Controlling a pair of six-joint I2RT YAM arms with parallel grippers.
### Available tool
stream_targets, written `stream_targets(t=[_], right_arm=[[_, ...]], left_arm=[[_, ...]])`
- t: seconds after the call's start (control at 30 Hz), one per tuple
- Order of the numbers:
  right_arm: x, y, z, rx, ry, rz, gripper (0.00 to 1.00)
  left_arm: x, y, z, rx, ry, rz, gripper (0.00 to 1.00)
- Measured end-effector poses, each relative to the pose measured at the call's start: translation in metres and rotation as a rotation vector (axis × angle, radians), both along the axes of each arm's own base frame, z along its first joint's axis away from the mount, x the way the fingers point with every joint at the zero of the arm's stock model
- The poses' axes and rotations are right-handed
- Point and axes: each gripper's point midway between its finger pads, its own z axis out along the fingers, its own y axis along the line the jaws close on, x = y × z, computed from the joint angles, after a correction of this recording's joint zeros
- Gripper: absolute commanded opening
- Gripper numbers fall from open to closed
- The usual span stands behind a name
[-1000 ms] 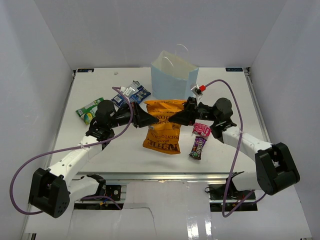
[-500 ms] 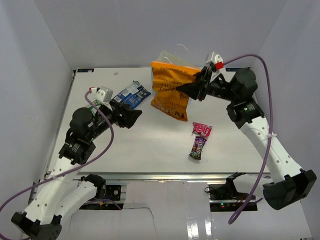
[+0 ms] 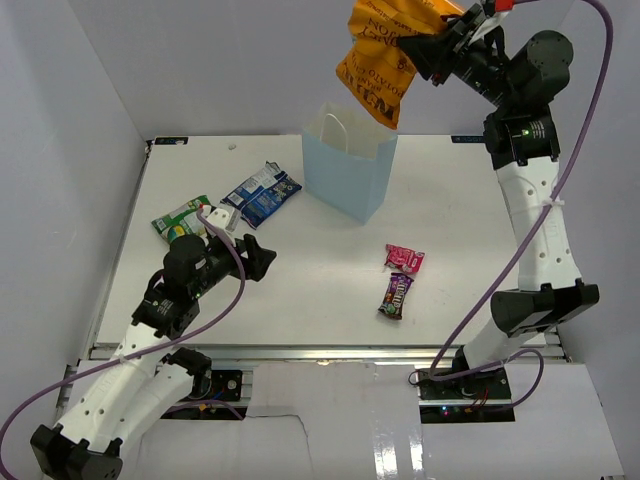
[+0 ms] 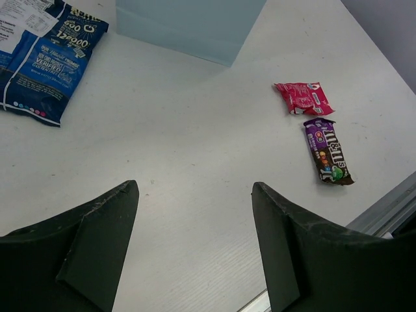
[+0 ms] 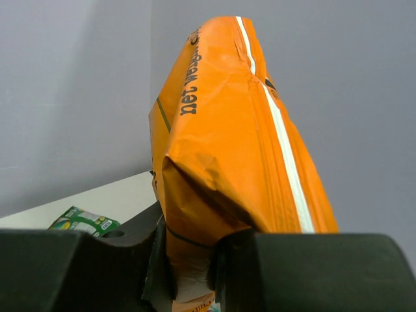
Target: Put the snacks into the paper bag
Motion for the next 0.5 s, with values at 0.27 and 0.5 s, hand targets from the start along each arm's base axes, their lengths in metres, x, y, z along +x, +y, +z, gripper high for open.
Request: stream_targets(t=[0.27,0.5], right_arm=[[0.056,0.009,-0.038,-0.017,0.062,-0.016,0.08],[0.111,0.02,-0.117,-0.091,0.168,-0.024,0.09]], left_arm=[[0.002,0.0,-0.002,0.005,0.006,0.005,0.81],[0.003,0.001,-0.004,0.008,0.011,0.009,0.81]])
